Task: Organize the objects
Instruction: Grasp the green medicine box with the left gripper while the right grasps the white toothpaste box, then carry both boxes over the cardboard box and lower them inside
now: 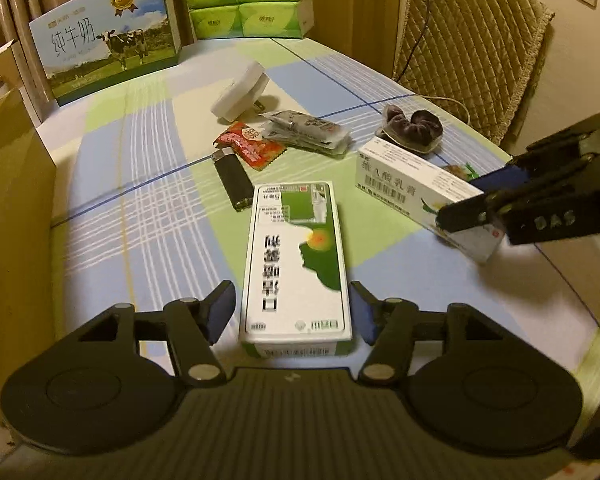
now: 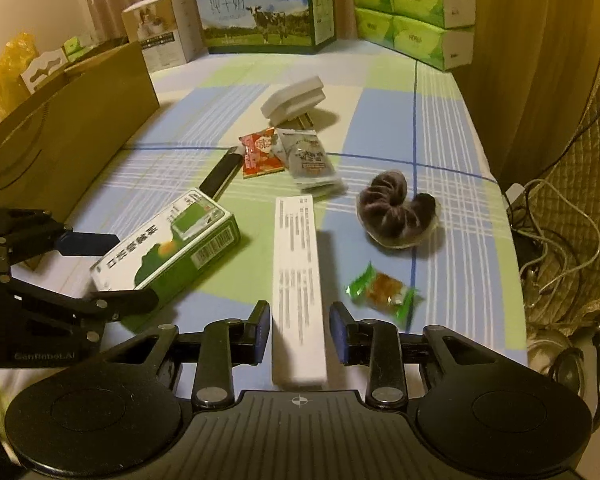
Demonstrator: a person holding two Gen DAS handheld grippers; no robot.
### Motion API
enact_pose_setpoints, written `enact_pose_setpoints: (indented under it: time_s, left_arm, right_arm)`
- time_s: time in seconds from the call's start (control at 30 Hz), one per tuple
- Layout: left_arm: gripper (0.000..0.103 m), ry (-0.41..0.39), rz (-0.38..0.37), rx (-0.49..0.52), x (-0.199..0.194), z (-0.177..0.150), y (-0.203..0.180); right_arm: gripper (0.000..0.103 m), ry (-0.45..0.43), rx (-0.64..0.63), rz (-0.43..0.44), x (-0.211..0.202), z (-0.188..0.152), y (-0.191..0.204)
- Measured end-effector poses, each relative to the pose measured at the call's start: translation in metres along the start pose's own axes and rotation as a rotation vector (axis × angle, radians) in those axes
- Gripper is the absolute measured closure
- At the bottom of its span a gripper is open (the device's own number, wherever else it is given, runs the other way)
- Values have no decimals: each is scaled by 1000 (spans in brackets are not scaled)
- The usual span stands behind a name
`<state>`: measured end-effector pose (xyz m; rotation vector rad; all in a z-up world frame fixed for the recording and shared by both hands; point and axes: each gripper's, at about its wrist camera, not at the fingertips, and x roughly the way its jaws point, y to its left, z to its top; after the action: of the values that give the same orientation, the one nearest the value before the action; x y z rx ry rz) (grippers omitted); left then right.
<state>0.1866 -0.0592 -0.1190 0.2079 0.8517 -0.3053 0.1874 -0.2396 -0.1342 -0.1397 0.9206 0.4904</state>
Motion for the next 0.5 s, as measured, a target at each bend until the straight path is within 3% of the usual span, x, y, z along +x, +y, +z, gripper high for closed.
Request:
enact_pose_setpoints:
  time_s: [0.3, 0.4, 0.5]
  left_arm:
    - [46, 15, -7, 9, 22, 19, 1]
    - [51, 27, -16, 6, 26, 18, 1]
    - [52, 30, -12, 8, 25, 18, 0]
  right_arm:
    - [73, 30, -21, -29, 19, 10, 4]
    - [73, 46, -15, -38, 26, 12, 7]
    - [80, 54, -15, -62, 28, 11, 9]
